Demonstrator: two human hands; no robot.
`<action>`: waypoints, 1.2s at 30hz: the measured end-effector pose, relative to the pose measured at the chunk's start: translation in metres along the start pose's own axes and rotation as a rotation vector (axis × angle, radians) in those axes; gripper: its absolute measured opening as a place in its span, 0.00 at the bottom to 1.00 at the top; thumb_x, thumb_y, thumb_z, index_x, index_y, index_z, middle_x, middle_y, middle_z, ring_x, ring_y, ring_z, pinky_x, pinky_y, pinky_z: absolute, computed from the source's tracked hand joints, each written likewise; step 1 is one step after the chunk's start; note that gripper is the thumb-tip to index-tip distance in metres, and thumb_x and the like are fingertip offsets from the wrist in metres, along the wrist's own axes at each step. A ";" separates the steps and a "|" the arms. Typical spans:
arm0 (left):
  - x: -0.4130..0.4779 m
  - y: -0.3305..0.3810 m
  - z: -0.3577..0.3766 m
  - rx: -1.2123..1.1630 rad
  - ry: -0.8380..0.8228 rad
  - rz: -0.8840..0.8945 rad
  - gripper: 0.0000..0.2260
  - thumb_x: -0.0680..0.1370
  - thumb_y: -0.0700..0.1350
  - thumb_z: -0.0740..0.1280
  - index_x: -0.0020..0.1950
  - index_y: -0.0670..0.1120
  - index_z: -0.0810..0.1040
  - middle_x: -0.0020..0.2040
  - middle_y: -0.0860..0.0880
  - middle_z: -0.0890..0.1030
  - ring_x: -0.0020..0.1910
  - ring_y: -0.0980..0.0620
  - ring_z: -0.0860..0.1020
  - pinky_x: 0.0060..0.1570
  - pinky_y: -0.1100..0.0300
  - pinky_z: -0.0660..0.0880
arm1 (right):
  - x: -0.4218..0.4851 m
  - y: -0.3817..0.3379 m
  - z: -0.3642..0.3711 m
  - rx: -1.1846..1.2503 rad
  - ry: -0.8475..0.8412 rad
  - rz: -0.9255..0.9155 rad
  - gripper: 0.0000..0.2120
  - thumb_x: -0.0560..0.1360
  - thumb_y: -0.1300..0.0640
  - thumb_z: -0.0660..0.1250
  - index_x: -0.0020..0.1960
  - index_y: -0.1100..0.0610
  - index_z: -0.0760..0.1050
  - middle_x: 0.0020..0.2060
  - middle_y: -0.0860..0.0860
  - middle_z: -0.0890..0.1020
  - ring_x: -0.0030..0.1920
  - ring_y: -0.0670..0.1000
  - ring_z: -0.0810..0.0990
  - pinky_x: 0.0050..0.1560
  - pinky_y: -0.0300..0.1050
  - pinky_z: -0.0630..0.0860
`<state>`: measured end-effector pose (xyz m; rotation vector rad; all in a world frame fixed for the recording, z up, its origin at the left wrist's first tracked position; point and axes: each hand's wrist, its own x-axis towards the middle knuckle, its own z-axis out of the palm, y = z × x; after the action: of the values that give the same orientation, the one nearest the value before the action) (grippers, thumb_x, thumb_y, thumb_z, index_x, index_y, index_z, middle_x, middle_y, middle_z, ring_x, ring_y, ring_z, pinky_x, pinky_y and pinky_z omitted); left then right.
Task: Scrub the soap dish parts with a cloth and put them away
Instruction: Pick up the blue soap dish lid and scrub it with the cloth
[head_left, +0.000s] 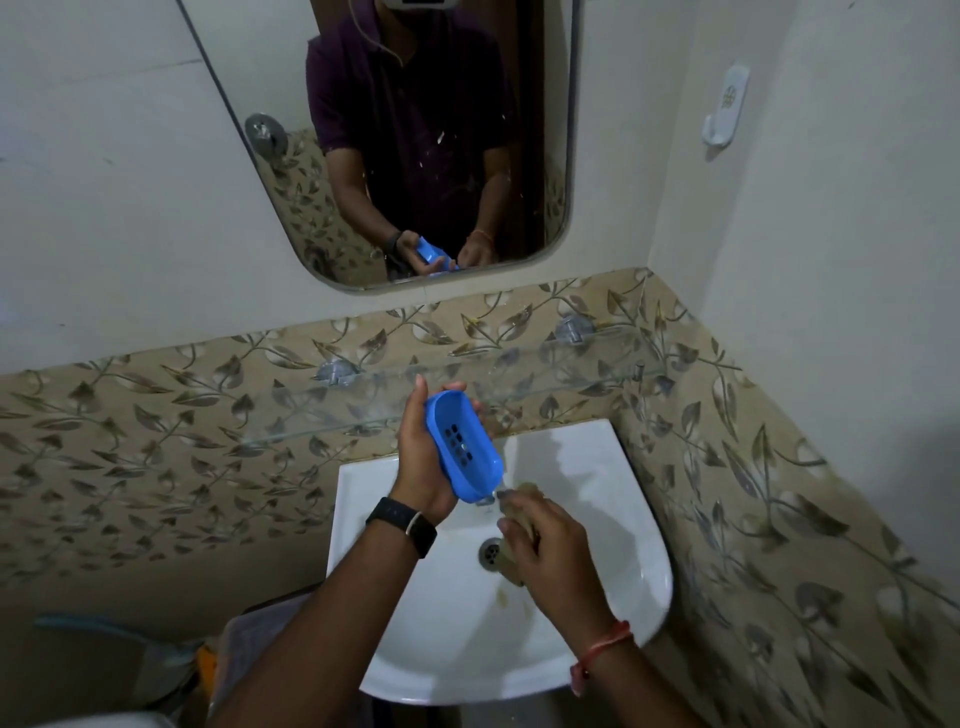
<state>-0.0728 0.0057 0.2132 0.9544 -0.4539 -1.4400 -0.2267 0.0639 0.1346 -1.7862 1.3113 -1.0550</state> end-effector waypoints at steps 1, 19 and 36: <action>-0.001 0.000 0.001 -0.003 -0.001 -0.004 0.23 0.80 0.65 0.60 0.53 0.46 0.82 0.43 0.44 0.81 0.41 0.45 0.78 0.47 0.50 0.75 | 0.000 -0.003 0.004 0.017 0.044 -0.016 0.13 0.77 0.58 0.70 0.61 0.51 0.80 0.49 0.47 0.83 0.50 0.42 0.80 0.53 0.39 0.78; 0.003 -0.002 -0.003 0.286 0.192 -0.092 0.39 0.69 0.73 0.68 0.70 0.50 0.68 0.58 0.48 0.78 0.54 0.46 0.79 0.56 0.47 0.77 | 0.016 -0.032 0.023 0.190 0.069 0.049 0.14 0.72 0.46 0.73 0.38 0.56 0.78 0.30 0.52 0.79 0.31 0.46 0.76 0.34 0.41 0.76; 0.010 -0.033 -0.038 -0.230 -0.196 -0.247 0.41 0.77 0.74 0.53 0.68 0.41 0.80 0.68 0.35 0.79 0.65 0.33 0.79 0.60 0.40 0.79 | 0.020 -0.018 -0.008 1.139 -0.384 0.560 0.19 0.77 0.54 0.72 0.61 0.66 0.79 0.55 0.67 0.82 0.50 0.61 0.83 0.49 0.52 0.82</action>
<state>-0.0625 0.0109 0.1632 0.7043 -0.3111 -1.7782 -0.2233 0.0492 0.1578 -0.6447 0.6393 -0.7978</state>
